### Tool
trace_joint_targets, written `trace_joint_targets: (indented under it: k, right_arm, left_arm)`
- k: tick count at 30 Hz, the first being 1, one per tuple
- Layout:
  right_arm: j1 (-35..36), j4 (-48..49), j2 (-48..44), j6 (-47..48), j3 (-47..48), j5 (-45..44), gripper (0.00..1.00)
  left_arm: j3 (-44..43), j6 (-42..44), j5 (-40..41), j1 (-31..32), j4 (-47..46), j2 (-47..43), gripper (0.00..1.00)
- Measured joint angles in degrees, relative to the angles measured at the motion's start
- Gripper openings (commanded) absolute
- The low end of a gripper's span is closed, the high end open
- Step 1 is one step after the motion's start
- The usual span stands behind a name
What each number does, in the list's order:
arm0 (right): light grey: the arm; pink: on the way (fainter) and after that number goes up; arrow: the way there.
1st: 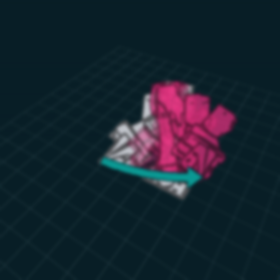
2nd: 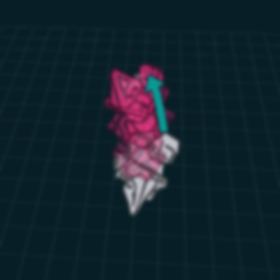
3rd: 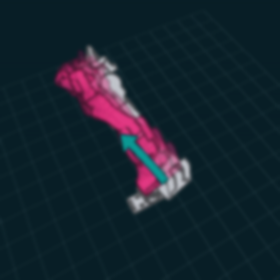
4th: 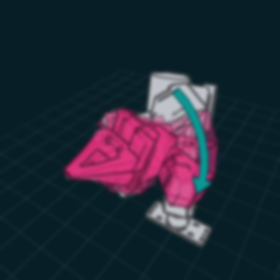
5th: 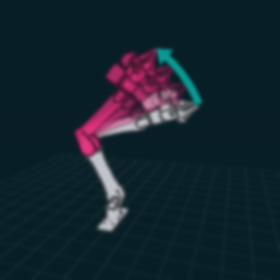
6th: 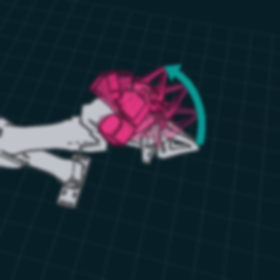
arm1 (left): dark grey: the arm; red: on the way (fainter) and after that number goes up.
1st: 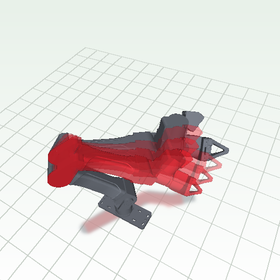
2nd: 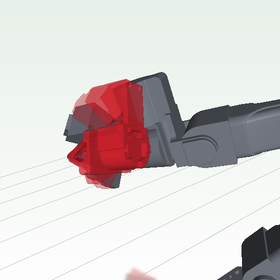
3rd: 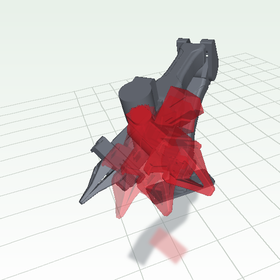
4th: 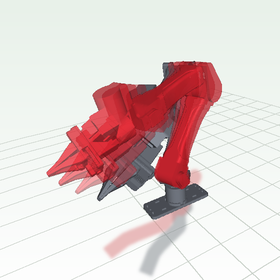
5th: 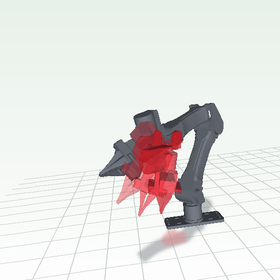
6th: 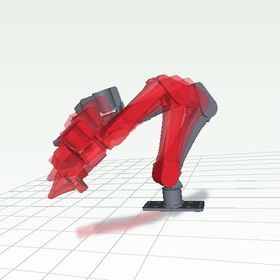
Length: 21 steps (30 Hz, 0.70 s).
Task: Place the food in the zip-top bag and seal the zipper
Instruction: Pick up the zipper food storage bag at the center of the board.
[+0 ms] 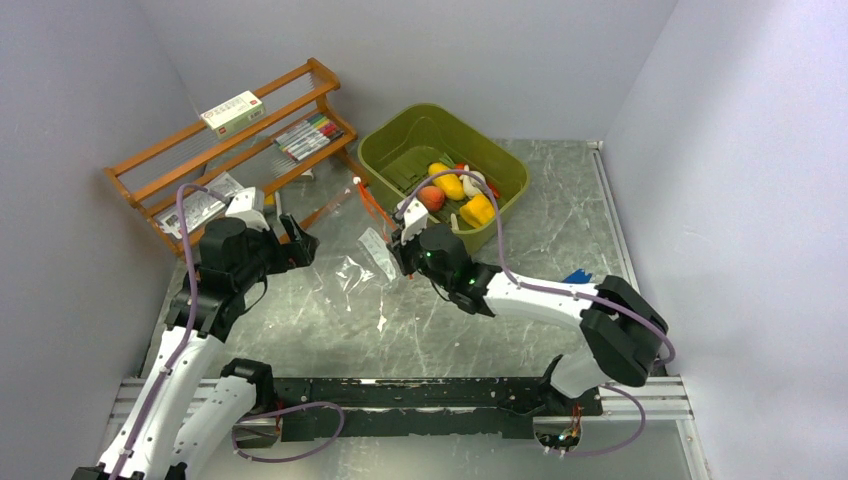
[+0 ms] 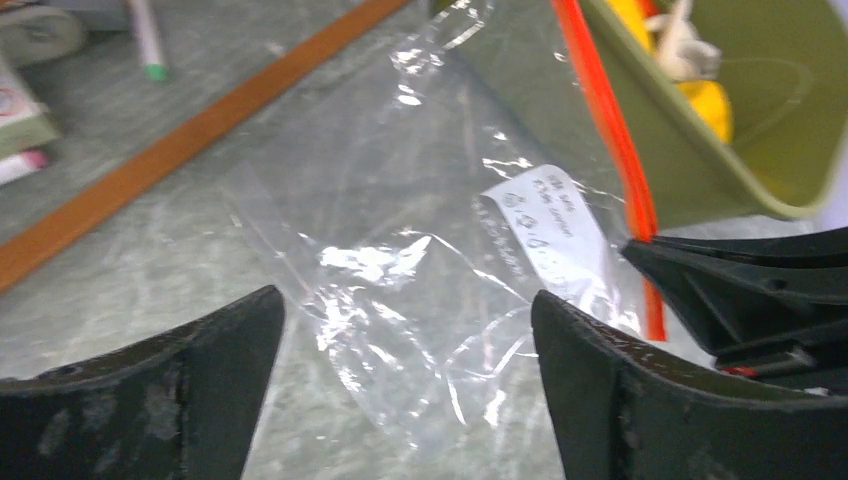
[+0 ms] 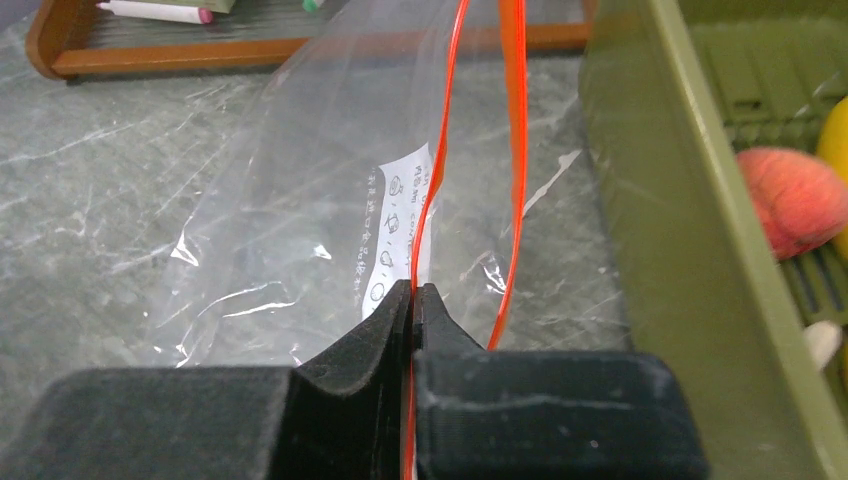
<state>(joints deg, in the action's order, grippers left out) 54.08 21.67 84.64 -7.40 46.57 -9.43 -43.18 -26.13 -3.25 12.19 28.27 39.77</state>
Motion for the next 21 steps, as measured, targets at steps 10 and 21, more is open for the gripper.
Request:
trace_joint_targets:
  k: [10, 21]
  right_arm:
    - [3.6, -2.5, -4.6, 10.8, -0.5, -1.1, 0.00]
    - [13.7, -3.6, -4.6, 16.9, 0.6, -10.3, 0.00]
  left_arm:
    - [0.4, -7.6, -21.6, -0.1, -12.4, 3.9, 0.85]
    - [0.9, -13.4, -28.1, -0.1, -15.5, 13.0, 0.68]
